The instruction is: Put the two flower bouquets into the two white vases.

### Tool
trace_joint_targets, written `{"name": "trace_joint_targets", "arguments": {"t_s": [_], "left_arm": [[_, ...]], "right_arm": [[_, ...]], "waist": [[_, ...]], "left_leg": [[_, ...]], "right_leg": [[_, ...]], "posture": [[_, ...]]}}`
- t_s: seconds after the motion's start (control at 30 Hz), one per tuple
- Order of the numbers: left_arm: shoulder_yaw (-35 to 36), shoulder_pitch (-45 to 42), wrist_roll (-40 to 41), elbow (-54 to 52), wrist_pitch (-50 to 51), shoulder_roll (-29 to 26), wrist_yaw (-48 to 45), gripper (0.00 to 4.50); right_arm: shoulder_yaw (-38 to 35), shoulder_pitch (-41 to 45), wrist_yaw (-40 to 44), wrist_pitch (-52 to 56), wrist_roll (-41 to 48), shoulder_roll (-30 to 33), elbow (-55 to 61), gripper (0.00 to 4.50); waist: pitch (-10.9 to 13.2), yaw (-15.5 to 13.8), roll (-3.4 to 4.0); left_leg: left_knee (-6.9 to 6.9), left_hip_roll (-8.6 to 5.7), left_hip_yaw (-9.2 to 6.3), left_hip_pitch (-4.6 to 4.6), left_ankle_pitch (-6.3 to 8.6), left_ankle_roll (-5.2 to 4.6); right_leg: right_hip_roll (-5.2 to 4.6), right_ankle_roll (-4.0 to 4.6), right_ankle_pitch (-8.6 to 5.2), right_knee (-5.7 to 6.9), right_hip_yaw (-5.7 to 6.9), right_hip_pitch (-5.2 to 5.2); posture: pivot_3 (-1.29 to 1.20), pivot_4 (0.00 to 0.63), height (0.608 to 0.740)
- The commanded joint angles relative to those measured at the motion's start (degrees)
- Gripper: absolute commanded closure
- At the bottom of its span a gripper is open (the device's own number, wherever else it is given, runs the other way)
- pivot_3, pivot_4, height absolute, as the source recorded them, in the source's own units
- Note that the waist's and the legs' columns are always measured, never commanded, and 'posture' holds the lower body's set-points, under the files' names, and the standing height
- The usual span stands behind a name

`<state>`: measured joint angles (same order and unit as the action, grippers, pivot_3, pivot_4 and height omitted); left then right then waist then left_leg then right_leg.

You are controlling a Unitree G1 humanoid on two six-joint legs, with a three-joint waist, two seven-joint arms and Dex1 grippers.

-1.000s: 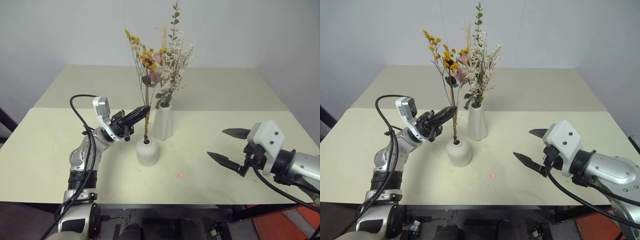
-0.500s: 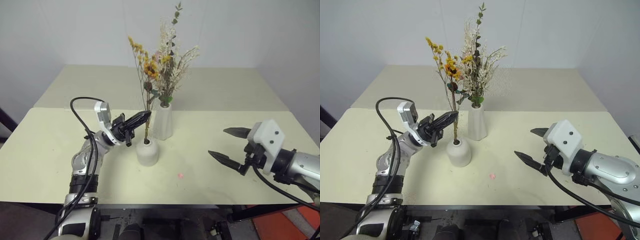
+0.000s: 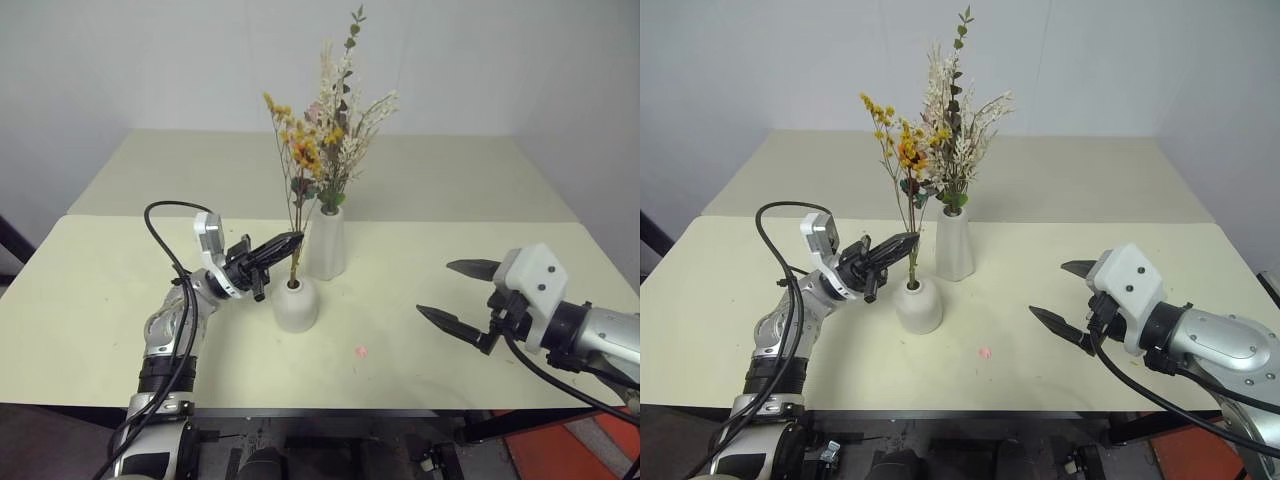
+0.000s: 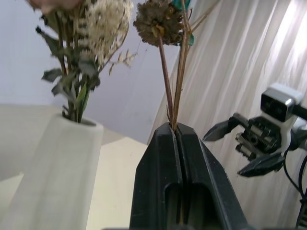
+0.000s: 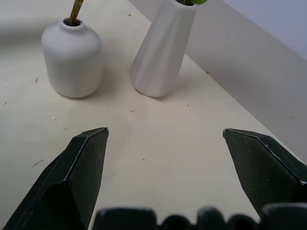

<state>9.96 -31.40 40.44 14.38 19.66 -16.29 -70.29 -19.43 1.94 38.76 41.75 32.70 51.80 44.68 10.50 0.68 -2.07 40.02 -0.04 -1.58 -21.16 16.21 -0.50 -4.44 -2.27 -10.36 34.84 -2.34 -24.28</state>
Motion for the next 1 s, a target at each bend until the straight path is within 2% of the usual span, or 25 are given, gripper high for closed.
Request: {"name": "trace_joint_targets", "arguments": {"t_s": [0.03,0.2,0.27,0.37,0.73,0.77,1.0], "left_arm": [[-0.7,0.2,-1.0,-1.4,-2.5,-0.1,-1.0,4.49],[-0.9,0.6,-1.2,-1.1,-3.3,0.2,-0.7,4.49],[-0.3,0.1,0.6,-1.0,-0.5,0.0,-0.2,4.49],[-0.8,0.1,-0.4,-2.0,-1.2,-0.7,-0.3,3.9],[2.4,5.5,3.2,-9.6,1.4,-6.7,-1.2,0.21],[3.0,6.3,3.5,-10.6,1.4,-7.4,-1.1,0.06],[8.6,10.1,7.1,-18.3,3.0,-12.6,1.9,0.06]], "right_arm": [[-1.6,0.6,0.1,-1.5,-0.3,0.6,0.9,0.0],[-1.3,0.9,0.0,-1.4,-0.4,0.7,0.9,0.0],[-1.2,1.1,0.0,-1.3,-0.4,0.8,0.8,0.0],[-1.2,1.2,0.2,-1.3,-0.2,0.8,0.8,0.0],[-5.9,-0.2,6.5,-4.2,4.2,0.5,-0.8,0.0],[-6.4,-0.5,7.2,-4.6,4.4,0.5,-0.9,0.0],[-8.7,-1.6,10.8,-6.3,4.7,1.7,-3.3,0.0]], "waist": [[0.0,0.0,0.0],[0.0,0.0,0.0],[0.0,0.0,0.0],[0.0,0.0,0.0],[0.0,0.1,0.0],[0.0,0.0,0.0],[0.0,0.0,0.01]], "left_leg": [[0.0,0.0,0.0,0.0,0.0,0.0],[-0.01,0.0,0.0,0.0,0.0,0.0],[-0.01,0.0,0.0,0.0,0.0,0.0],[-0.01,0.0,0.0,0.0,0.0,0.0],[-0.1,0.02,0.0,0.02,0.0,0.0],[-0.1,0.03,0.0,0.02,0.0,0.0],[-0.11,0.04,0.01,0.03,0.0,0.0]], "right_leg": [[0.0,0.0,0.0,0.0,0.0,0.0],[0.0,0.0,0.0,-0.01,0.0,0.0],[0.0,0.0,0.0,-0.01,0.0,0.0],[0.0,-0.01,-0.01,-0.01,0.0,0.0],[0.0,-0.01,-0.03,-0.01,-0.01,-0.02],[0.0,-0.01,-0.03,-0.01,-0.01,-0.02],[0.0,-0.02,-0.05,0.0,0.0,-0.03]], "posture": [[0.0,0.15,0.74],[0.0,0.15,0.74],[0.0,0.15,0.74],[0.0,0.15,0.74],[0.0,0.15,0.74],[0.0,0.15,0.74],[0.0,0.15,0.74]]}}
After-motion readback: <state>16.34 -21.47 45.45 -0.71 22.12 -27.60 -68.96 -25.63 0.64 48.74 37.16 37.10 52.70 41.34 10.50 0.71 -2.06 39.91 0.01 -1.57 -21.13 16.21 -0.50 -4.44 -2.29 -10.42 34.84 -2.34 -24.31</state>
